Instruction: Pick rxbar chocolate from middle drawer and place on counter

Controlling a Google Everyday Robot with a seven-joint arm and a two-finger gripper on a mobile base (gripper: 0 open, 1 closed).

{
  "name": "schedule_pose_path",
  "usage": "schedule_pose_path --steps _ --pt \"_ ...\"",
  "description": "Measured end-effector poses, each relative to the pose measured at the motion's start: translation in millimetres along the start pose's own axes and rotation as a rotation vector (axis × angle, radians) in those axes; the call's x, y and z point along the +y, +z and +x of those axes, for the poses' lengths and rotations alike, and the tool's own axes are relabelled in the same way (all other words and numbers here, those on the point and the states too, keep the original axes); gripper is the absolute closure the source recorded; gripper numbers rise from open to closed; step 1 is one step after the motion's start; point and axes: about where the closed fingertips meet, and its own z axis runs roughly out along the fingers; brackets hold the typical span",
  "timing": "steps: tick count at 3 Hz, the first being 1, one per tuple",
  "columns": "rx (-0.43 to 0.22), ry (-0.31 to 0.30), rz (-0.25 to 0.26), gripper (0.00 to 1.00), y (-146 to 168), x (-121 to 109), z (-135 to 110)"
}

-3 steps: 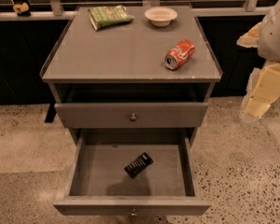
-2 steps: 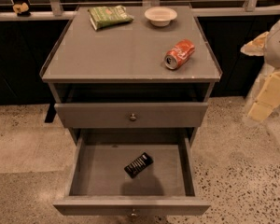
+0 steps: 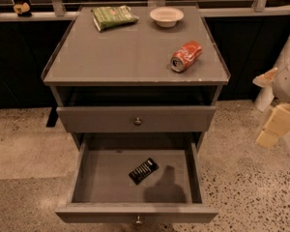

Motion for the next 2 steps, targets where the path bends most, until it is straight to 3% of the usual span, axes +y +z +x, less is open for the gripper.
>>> schedule_pose_path --steps 2 --pt "0.051 0.074 -0.036 0.00 68 18 57"
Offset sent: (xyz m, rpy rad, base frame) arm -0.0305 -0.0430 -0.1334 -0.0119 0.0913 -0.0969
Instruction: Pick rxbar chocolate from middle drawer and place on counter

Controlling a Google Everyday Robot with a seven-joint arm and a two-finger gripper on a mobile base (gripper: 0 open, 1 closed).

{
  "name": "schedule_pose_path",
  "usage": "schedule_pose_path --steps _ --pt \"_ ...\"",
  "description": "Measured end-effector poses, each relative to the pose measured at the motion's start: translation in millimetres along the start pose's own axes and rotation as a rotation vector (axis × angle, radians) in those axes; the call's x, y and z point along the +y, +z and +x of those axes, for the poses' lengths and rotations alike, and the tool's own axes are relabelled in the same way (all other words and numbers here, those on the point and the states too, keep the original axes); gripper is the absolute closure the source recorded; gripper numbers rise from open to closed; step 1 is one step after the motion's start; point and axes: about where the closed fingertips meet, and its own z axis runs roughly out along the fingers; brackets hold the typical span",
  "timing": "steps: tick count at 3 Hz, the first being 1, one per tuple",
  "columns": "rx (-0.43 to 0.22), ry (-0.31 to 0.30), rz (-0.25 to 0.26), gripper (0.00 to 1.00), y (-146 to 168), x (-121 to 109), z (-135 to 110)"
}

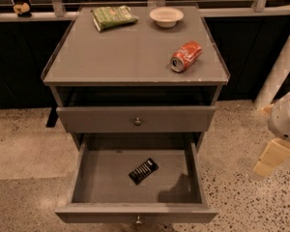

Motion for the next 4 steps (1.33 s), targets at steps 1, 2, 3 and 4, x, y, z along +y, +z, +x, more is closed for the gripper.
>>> schedule_pose_path --steps 1,2,3,4 --pt "-0.001 0.027 -0.034 0.00 42 5 21" --pt "-0.001 0.027 -0.034 0.00 42 5 21" --pt "-0.035 0.024 -0.046 0.00 52 -5 21" --pt "-0.115 -0.016 -0.056 0.00 73 -27 1"
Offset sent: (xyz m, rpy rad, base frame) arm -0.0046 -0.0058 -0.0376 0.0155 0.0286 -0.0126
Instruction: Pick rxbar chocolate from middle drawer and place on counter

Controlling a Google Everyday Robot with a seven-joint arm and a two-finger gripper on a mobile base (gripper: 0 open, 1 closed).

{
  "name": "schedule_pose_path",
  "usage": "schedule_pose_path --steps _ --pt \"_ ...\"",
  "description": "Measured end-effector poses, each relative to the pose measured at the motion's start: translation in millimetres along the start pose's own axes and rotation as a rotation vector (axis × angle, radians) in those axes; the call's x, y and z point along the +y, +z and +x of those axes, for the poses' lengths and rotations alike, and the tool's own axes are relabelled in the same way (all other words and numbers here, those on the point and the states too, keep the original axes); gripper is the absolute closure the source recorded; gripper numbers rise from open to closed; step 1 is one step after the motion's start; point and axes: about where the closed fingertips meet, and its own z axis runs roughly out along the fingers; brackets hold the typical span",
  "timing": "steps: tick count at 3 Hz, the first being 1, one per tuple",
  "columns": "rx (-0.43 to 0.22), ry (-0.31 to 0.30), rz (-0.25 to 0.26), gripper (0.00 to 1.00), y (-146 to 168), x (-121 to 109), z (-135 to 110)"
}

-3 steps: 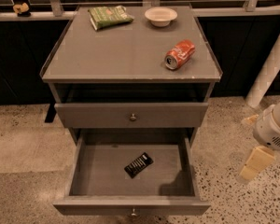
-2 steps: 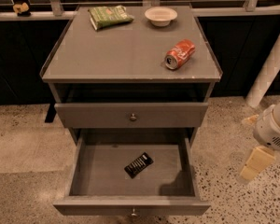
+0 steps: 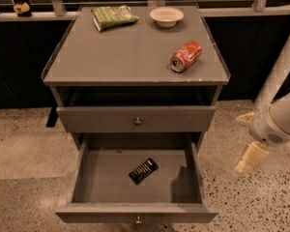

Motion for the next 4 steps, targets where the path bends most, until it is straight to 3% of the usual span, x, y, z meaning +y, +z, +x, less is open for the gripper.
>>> schedule_pose_path --steps 1,2,4 --pt "-0.096 -0.020 -0.026 0.00 41 -14 -21" --pt "-0.130 -0.011 -0.077 0.00 86 -14 -33" --pt "-0.059 0.014 -0.249 0.00 179 21 -29"
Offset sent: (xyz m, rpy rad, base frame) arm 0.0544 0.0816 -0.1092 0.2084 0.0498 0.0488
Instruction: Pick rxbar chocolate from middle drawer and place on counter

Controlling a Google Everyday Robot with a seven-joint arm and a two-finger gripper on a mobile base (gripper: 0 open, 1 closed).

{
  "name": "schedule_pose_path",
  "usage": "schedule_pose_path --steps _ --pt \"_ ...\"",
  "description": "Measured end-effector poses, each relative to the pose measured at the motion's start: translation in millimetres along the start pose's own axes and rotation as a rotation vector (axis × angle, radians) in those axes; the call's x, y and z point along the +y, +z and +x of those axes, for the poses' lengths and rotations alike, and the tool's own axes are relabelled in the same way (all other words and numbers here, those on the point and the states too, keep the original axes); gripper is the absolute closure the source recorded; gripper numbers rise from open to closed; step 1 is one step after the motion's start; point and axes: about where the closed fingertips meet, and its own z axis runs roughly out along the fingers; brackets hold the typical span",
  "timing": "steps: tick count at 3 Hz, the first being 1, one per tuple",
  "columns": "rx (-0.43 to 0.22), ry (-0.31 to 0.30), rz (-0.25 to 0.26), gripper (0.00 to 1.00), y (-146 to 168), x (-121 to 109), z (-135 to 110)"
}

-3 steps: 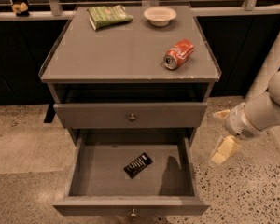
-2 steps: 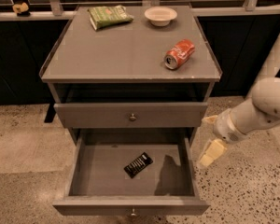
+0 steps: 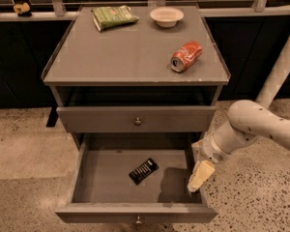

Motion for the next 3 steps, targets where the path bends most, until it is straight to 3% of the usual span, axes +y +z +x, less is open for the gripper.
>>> schedule_pose_path --steps 1,2,3 --pt "0.003 -0.015 -0.003 0.00 7 7 1" --pt "-0.003 -0.015 -0.044 0.00 54 11 12" --pt "-0.006 -0.007 -0.063 0.00 128 19 27"
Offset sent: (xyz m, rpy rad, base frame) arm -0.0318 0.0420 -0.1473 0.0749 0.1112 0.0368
